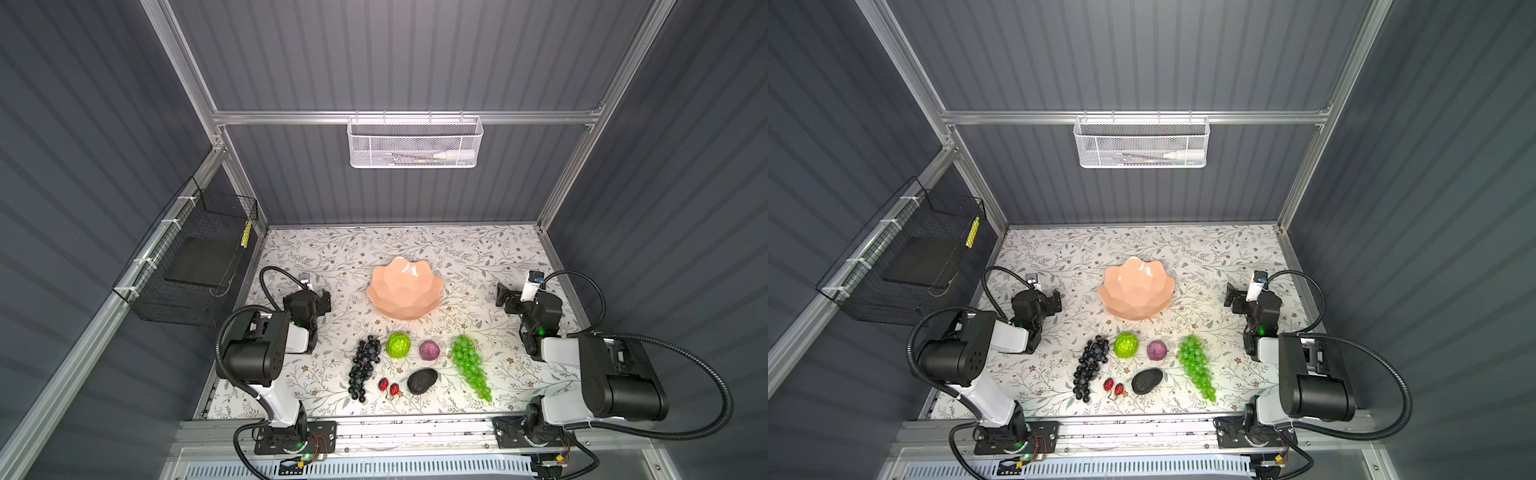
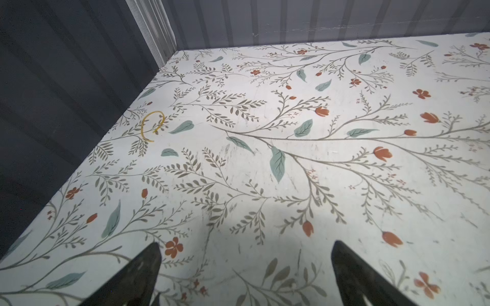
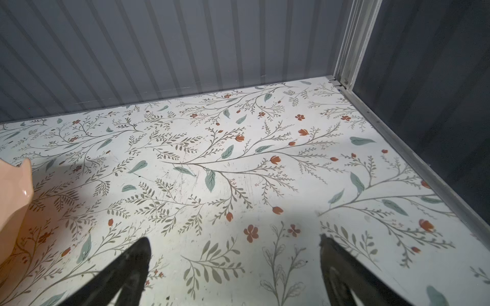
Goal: Place and organize the fake fruits in the fruit bowl
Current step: 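Raise both arms from the rest pose toward the fruits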
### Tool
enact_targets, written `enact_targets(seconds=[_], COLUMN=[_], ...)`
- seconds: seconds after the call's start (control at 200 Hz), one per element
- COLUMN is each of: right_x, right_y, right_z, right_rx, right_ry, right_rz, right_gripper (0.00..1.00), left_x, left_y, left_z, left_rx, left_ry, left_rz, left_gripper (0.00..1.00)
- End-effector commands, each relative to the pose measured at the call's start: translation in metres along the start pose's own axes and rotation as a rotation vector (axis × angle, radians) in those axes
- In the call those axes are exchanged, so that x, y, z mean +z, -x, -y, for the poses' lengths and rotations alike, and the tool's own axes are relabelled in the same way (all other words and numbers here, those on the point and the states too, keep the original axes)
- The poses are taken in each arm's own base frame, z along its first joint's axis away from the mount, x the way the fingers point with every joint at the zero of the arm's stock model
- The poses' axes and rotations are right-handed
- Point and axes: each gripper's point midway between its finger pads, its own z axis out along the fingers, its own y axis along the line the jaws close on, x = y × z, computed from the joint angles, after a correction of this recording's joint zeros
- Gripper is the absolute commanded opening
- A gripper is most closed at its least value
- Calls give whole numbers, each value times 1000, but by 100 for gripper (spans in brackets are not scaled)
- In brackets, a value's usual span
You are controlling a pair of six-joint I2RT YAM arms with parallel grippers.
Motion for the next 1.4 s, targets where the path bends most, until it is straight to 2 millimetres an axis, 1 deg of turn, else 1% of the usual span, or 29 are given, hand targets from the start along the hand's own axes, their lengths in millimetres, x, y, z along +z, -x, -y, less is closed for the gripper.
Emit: enact_targets(seconds=[0.0, 0.665, 0.71, 0.775, 0.84, 0.875, 0.926, 0.951, 1.006, 1.026, 1.041, 1.056, 1.136, 1.171, 1.191, 1.226, 1.301, 1.376, 1.396], right_x=[2, 1, 1, -5, -11, -14, -19, -22, -31, -35, -35, -39, -48, -52, -54, -57, -65, -78, -81], right_y=[11, 11, 12, 19, 27, 32, 43, 47, 60, 65, 66, 76, 95, 99, 102, 105, 107, 103, 101], right_z=[-3, -4, 3, 14, 12, 10, 10, 13, 26, 28, 27, 23, 10, 3, -1, -9, -41, -77, -83], right_rx=[-12, -11, -1, 29, 23, 20, 22, 34, 139, 178, 196, 205, 234, 250, 263, 289, 305, 231, 213], right_ry=[9, 10, -28, -96, -94, -85, -97, -115, -194, -198, -187, -166, -106, -77, -62, -33, 77, 153, 163], right_rz=[33, 34, 39, 68, 69, 65, 69, 68, 71, 73, 60, 80, 49, 17, 1, -26, -88, -178, -197], right_gripper=[99, 99, 99, 99, 99, 99, 99, 99, 99, 99, 99, 99, 99, 99, 98, 96, 93, 91, 91], left_x=[1, 0, 0, 0, -2, -1, 3, 5, 9, 9, 9, 8, 2, -3, -7, -14, -29, -48, -53], left_y=[12, 11, 11, 13, 19, 26, 33, 41, 53, 57, 60, 65, 79, 85, 84, 89, 92, 92, 90], left_z=[2, 4, 3, -2, -14, -18, -17, -13, -14, -14, -15, -17, -27, -27, -27, -26, -14, 4, 9], left_rx=[-19, -21, -20, -29, -55, -60, -33, -23, -36, -44, -49, -56, -121, -139, -147, -167, -187, -187, -187], left_ry=[-11, -19, -17, 15, 85, 109, 106, 92, 100, 106, 115, 125, 199, 205, 211, 218, 183, 130, 117], left_rz=[36, 35, 36, 41, 16, -9, -70, -87, -123, -141, -153, -158, -234, -273, -302, -331, -375, -383, -387], left_gripper=[100, 100, 100, 100, 100, 100, 100, 100, 100, 100, 100, 100, 100, 100, 100, 100, 100, 100, 100])
